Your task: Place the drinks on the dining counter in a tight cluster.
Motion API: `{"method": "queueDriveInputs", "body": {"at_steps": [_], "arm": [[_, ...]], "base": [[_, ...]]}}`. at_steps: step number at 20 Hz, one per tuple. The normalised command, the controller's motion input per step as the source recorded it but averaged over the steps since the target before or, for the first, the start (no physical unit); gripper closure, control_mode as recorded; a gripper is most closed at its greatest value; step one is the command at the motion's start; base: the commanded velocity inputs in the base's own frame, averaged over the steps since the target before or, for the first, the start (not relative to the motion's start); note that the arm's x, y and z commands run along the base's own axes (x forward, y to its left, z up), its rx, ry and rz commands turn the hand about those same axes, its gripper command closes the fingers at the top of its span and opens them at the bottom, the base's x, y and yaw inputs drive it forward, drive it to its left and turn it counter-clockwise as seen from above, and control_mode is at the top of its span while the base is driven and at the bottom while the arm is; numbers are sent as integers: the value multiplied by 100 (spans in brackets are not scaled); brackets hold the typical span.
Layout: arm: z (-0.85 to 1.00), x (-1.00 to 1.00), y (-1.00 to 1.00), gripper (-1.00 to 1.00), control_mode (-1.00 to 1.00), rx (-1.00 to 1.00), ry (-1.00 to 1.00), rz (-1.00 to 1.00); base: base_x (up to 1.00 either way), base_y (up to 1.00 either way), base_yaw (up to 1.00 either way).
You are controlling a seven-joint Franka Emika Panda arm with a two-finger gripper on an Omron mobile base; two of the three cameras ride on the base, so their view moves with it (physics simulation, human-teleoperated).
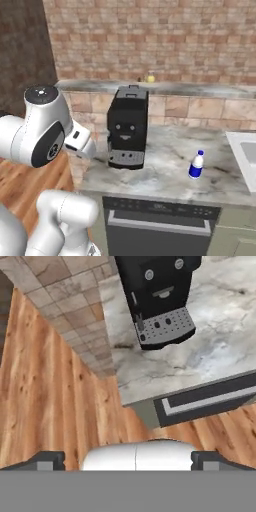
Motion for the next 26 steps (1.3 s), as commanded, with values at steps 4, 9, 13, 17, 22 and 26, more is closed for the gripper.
{"method": "queueDriveInputs", "body": {"at_steps": [4,9,13,17,22,26], "arm": [[0,0,0,-100,100,0,0,0],[0,0,0,-100,100,0,0,0],[0,0,0,-100,100,0,0,0],[0,0,0,-100,100,0,0,0],[0,0,0,-100,100,0,0,0],[0,0,0,-100,100,0,0,0]], "base": [[-3,-100,32],[-84,-56,7],[-45,-65,10],[14,-69,3],[59,-69,-4],[51,-21,-8]]}}
